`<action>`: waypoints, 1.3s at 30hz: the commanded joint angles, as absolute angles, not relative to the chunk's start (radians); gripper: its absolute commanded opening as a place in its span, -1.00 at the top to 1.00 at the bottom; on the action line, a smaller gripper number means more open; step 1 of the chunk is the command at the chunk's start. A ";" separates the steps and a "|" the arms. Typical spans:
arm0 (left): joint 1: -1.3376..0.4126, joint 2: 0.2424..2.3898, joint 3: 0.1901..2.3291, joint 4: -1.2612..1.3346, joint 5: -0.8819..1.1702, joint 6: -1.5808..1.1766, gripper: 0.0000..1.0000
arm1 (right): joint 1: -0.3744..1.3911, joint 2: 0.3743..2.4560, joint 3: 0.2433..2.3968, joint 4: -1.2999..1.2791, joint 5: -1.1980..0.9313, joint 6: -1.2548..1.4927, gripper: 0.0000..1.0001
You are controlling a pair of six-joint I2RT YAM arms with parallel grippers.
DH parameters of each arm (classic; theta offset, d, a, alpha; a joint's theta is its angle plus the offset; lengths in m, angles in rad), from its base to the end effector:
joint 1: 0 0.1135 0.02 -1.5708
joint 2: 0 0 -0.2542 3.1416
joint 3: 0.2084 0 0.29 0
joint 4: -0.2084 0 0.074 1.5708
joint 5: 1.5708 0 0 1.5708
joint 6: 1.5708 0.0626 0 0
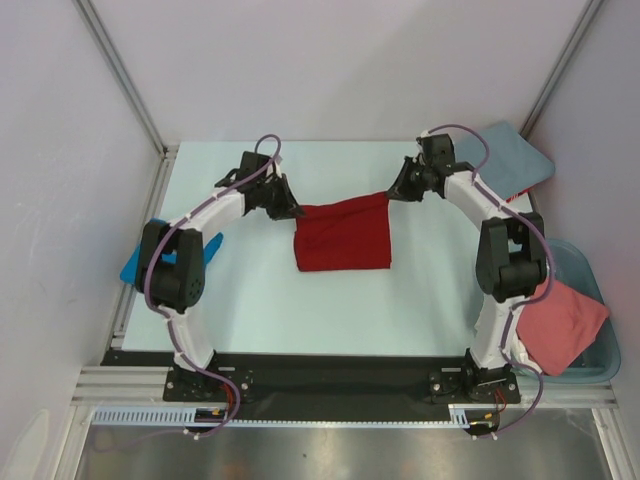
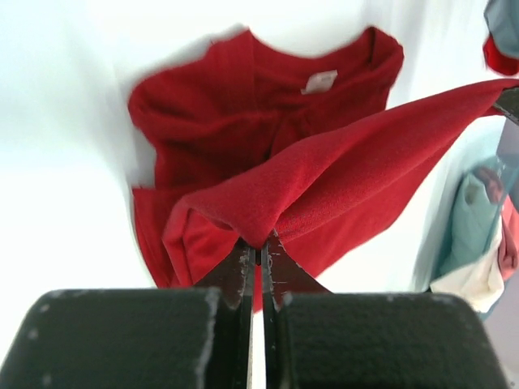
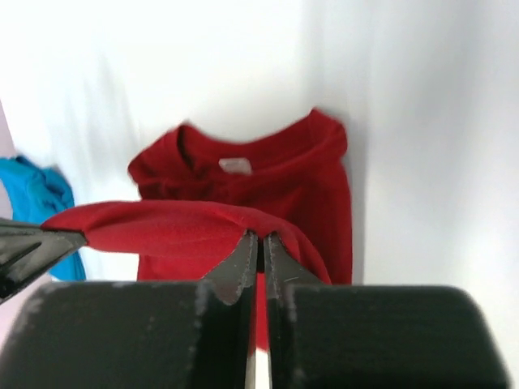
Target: Fold and stack the t-shirts
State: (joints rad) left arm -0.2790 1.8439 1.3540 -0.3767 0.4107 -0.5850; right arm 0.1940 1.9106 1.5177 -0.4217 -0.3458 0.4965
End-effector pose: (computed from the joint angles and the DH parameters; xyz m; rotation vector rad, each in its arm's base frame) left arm 0.4278 -0.1486 0.1776 -0.1944 2.5328 -0.8687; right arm 0.4679 0.1135 0.2033 0.2007 2.4424 0.7304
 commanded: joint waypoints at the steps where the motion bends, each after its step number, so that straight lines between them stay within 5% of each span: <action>1: -0.253 1.899 1.448 -0.374 0.376 -0.575 0.93 | 0.166 2.004 1.656 -0.383 -0.334 0.491 0.87; 2: -0.252 1.910 1.478 -0.371 0.374 -0.575 0.59 | 0.167 2.020 1.675 -0.388 -0.333 0.492 0.51; 3: -0.245 1.919 1.492 -0.382 0.361 -0.577 0.50 | 0.166 2.034 1.684 -0.385 -0.321 0.498 -0.08; 4: -0.244 1.925 1.503 -0.385 0.351 -0.574 0.45 | 0.166 2.037 1.677 -0.373 -0.321 0.497 -0.25; 6: -0.242 1.907 1.513 -0.406 0.278 -0.574 -0.25 | 0.166 2.023 1.658 -0.356 -0.305 0.495 -0.52; 8: -0.244 1.852 1.474 -0.397 0.235 -0.571 -0.84 | 0.166 1.973 1.593 -0.324 -0.299 0.483 -0.54; 12: -0.265 1.763 1.364 -0.359 0.239 -0.551 -0.80 | 0.167 1.873 1.438 -0.263 -0.314 0.463 -0.38; 16: -0.284 1.680 1.237 -0.344 0.219 -0.537 -0.74 | 0.186 1.842 1.350 -0.293 -0.341 0.419 -0.44; 25: -0.287 1.539 1.175 -0.569 -0.323 -0.400 -0.97 | 0.238 1.825 1.129 -0.226 -0.304 0.414 -0.41; 39: -0.281 1.603 1.068 -0.563 -0.755 -0.284 -0.89 | 0.264 1.868 1.008 -0.025 -0.364 0.485 -0.31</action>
State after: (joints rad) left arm -0.2855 1.5730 1.0878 -0.5705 -0.6220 -0.3351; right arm 0.2581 1.8477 1.0500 -0.0566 -0.3634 0.4648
